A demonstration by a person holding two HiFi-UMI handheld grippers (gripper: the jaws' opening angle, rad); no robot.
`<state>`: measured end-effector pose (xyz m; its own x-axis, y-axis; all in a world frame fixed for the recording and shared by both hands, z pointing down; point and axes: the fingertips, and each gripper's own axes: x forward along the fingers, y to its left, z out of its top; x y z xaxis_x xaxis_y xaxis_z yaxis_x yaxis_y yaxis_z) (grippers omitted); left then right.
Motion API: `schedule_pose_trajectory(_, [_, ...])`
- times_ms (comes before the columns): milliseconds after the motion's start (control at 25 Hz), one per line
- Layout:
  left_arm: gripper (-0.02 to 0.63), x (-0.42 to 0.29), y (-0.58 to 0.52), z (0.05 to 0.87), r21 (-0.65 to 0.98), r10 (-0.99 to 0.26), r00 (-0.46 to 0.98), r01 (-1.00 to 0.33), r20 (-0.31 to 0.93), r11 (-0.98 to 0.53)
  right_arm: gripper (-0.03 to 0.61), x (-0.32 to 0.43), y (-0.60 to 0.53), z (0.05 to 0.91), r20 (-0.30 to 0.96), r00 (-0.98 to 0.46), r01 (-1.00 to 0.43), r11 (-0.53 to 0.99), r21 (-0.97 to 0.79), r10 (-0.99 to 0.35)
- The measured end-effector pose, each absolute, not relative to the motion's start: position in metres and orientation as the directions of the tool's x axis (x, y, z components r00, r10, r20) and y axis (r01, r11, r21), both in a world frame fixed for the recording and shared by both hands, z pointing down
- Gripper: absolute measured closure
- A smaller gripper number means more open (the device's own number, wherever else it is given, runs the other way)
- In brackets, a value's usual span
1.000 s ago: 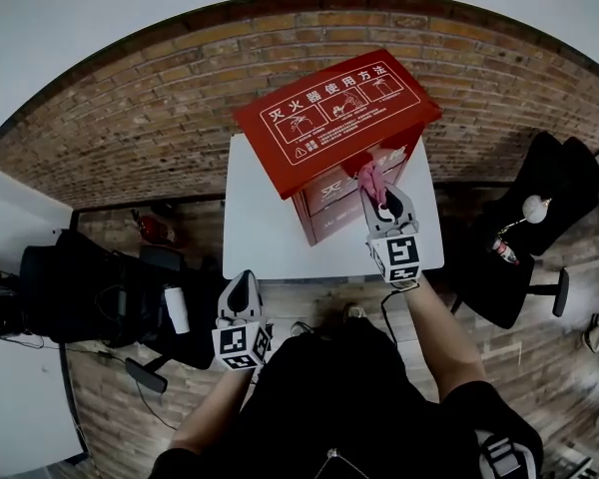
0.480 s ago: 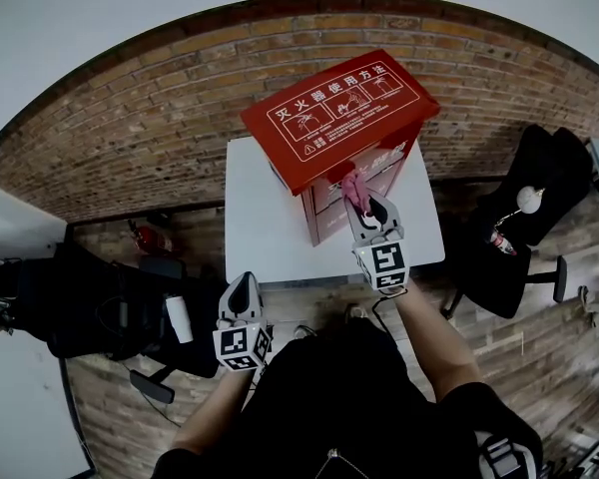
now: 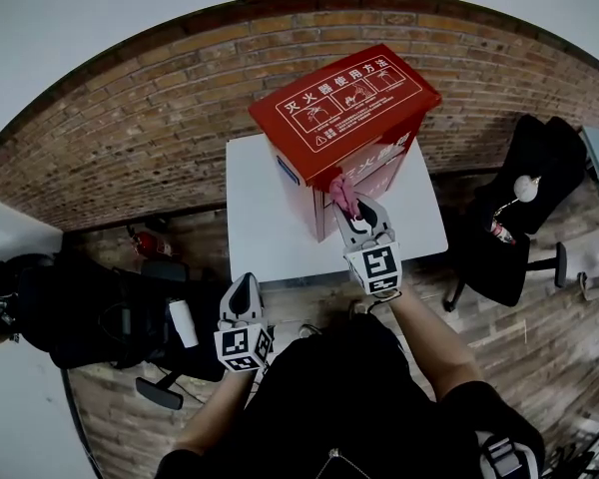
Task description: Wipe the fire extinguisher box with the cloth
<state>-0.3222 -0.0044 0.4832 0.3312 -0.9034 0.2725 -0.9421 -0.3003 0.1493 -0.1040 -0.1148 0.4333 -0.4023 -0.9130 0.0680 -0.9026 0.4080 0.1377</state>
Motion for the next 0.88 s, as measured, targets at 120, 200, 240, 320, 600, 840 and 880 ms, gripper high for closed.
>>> schedule_pose_trajectory(120, [0.586,-0.331,-0.001,0.487,0.157,-0.899,0.336,-0.940,0.280,-0.302,0.468,-0.114,-0.111,0.434,0.073,-0.401,-0.904,0.407,0.130,-0.913])
schedule_pose_trajectory(200, [0.586,-0.335,0.001,0.490,0.158,-0.898,0.338,-0.939,0.281,-0.304,0.468,-0.122,-0.107,0.431,0.071,-0.407,-0.901,0.413,0.129,-0.911])
schedule_pose_trajectory(240, [0.586,-0.337,0.002,0.491,0.161,-0.896,0.341,-0.938,0.283,-0.306,0.468,-0.127,-0.105,0.430,0.070,-0.413,-0.898,0.419,0.132,-0.908])
schedule_pose_trajectory(320, [0.586,-0.340,0.003,0.493,0.168,-0.893,0.347,-0.936,0.285,-0.310,0.468,-0.135,-0.101,0.431,0.071,-0.421,-0.894,0.427,0.139,-0.904])
schedule_pose_trajectory(600, [0.586,-0.345,0.001,0.496,0.174,-0.888,0.365,-0.929,0.281,-0.327,0.468,-0.140,-0.099,0.435,0.067,-0.405,-0.903,0.410,0.129,-0.912])
schedule_pose_trajectory(840, [0.586,-0.349,-0.001,0.500,0.172,-0.889,0.361,-0.930,0.283,-0.323,0.468,-0.141,-0.098,0.448,0.072,-0.394,-0.908,0.400,0.124,-0.916])
schedule_pose_trajectory(880, [0.586,-0.350,-0.002,0.500,0.171,-0.890,0.359,-0.931,0.282,-0.321,0.468,-0.141,-0.098,0.452,0.078,-0.394,-0.908,0.401,0.124,-0.916])
